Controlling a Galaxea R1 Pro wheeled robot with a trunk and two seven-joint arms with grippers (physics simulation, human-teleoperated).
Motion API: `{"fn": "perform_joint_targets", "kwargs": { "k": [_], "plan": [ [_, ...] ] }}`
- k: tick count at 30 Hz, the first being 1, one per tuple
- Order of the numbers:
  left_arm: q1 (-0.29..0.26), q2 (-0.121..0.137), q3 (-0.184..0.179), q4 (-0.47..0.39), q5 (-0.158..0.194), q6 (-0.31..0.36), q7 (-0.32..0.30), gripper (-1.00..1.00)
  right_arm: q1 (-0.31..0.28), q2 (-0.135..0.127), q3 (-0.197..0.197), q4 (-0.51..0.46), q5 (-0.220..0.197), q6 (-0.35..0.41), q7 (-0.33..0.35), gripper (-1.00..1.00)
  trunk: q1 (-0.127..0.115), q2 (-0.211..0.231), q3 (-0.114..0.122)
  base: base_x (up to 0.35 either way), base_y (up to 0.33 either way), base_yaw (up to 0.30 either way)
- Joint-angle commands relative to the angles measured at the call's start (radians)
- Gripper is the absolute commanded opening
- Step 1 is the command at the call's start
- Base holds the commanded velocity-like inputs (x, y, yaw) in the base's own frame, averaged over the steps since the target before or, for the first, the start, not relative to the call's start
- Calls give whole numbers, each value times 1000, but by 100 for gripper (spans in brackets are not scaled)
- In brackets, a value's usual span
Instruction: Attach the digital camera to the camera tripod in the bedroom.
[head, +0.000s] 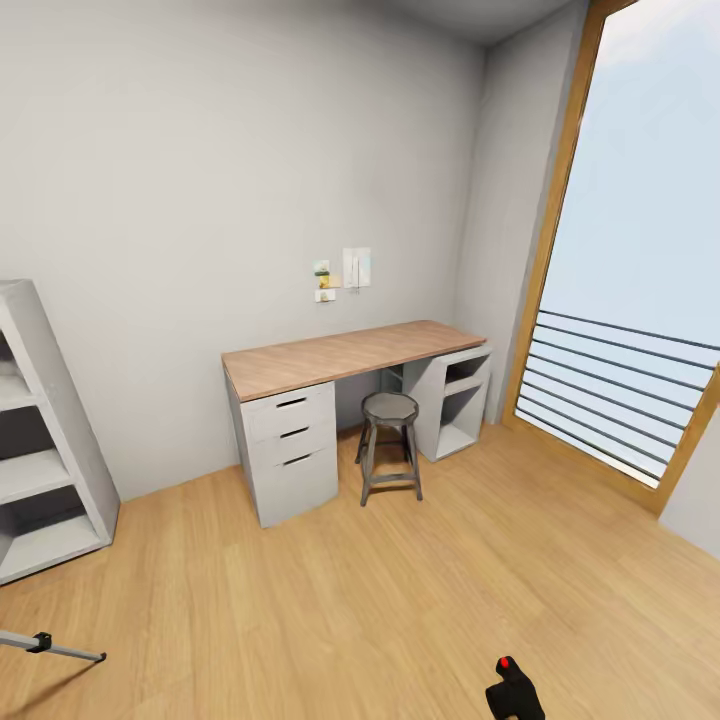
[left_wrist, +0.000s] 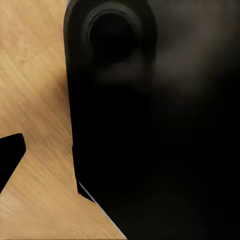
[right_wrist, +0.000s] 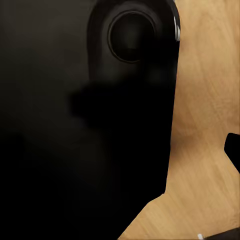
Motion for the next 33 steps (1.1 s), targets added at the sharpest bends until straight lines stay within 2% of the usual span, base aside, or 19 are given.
{"fn": "perform_joint_targets", "kwargs": {
  "k": [1, 13, 25, 33],
  "plan": [
    [1, -3, 6, -6, 6, -6, -3, 100, 1, -6, 6, 2, 3, -6, -2, 100, 0, 0, 0, 0, 0, 0],
    [2, -3, 11, -40, 16, -21, -2, 100, 1, -10, 3, 2, 4, -11, -2, 100, 0, 0, 0, 0, 0, 0],
    [2, -3, 10, -46, 61, -32, -2, 100, 1, -7, -2, 2, 2, -36, -2, 100, 0, 0, 0, 0, 0, -2],
    [2, -2, 9, -46, 68, -33, -2, 100, 1, -7, -6, 2, 0, -46, -2, 100, 0, 0, 0, 0, 0, -168]
  ]
}}
